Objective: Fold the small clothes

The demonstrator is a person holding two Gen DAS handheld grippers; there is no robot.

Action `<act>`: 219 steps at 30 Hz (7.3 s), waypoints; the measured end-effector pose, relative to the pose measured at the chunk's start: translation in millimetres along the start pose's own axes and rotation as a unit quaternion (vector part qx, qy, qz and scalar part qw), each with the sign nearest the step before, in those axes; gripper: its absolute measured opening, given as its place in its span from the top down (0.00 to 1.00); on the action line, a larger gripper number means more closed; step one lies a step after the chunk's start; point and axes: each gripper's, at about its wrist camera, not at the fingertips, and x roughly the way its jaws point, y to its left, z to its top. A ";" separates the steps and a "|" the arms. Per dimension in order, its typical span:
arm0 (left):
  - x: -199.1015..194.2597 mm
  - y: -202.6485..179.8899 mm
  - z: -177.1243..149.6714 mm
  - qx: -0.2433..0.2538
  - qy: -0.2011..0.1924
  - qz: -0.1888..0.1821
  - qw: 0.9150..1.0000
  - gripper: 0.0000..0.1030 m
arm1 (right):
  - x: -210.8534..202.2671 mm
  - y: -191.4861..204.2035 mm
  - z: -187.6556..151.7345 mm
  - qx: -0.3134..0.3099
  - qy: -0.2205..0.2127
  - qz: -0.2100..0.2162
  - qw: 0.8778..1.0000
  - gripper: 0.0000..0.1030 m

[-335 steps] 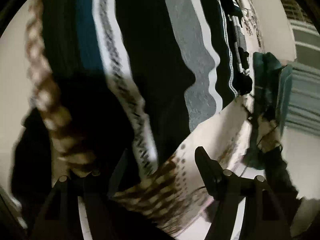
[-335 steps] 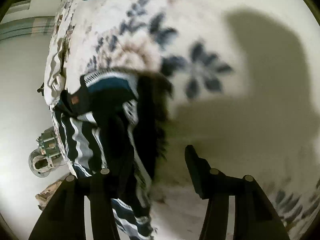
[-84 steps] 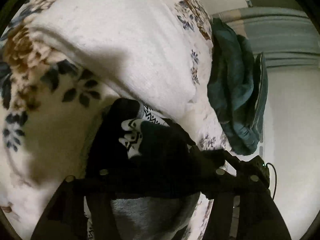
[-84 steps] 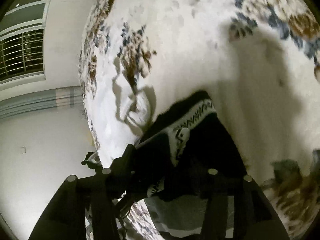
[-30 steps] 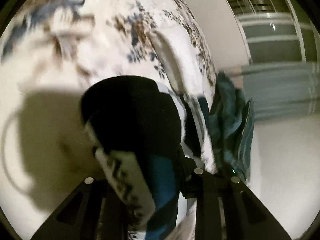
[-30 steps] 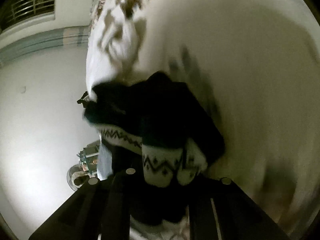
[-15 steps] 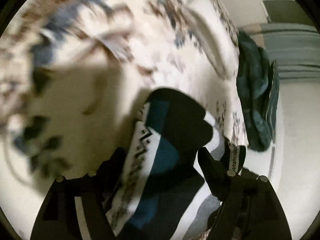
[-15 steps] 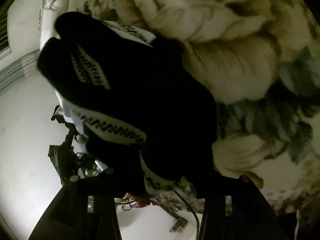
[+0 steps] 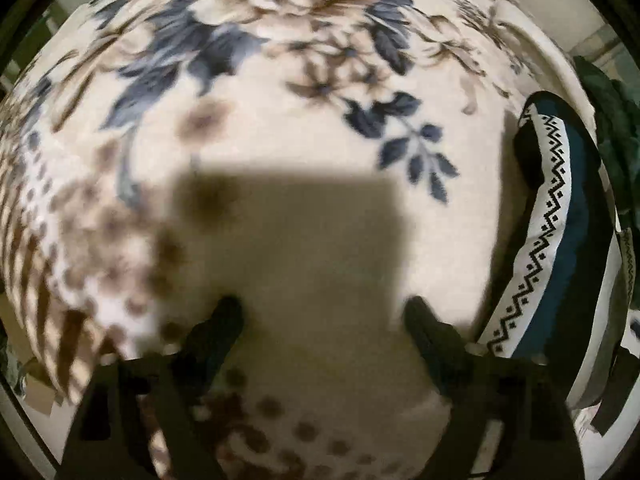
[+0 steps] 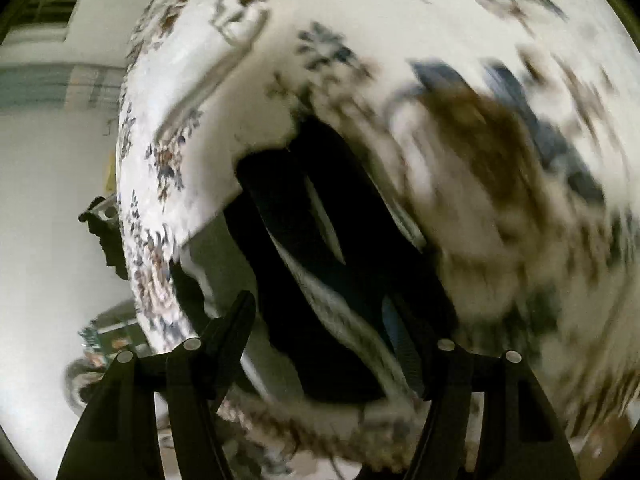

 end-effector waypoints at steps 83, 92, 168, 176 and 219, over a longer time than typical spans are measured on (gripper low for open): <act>-12.8 -61.5 38.4 0.005 -0.001 -0.204 0.979 0.36 | 202.5 282.9 0.4 -0.502 0.143 -0.126 0.844 0.99; -9.5 -59.7 21.9 0.010 0.022 -0.209 0.978 0.36 | 198.7 279.0 66.9 -0.370 0.135 -0.114 0.912 0.99; -48.1 -62.8 79.6 -0.004 0.030 -0.194 0.980 0.41 | 53.5 -116.7 -23.3 0.117 0.117 0.034 0.986 0.33; -48.2 -49.9 3.1 -0.083 0.067 -0.205 0.973 0.41 | 41.5 -99.0 -66.8 0.153 0.042 0.085 0.984 0.90; -8.3 -11.3 -37.5 -0.272 -0.005 -0.307 0.912 0.93 | 276.7 277.2 85.4 -0.227 0.252 -0.178 0.924 0.93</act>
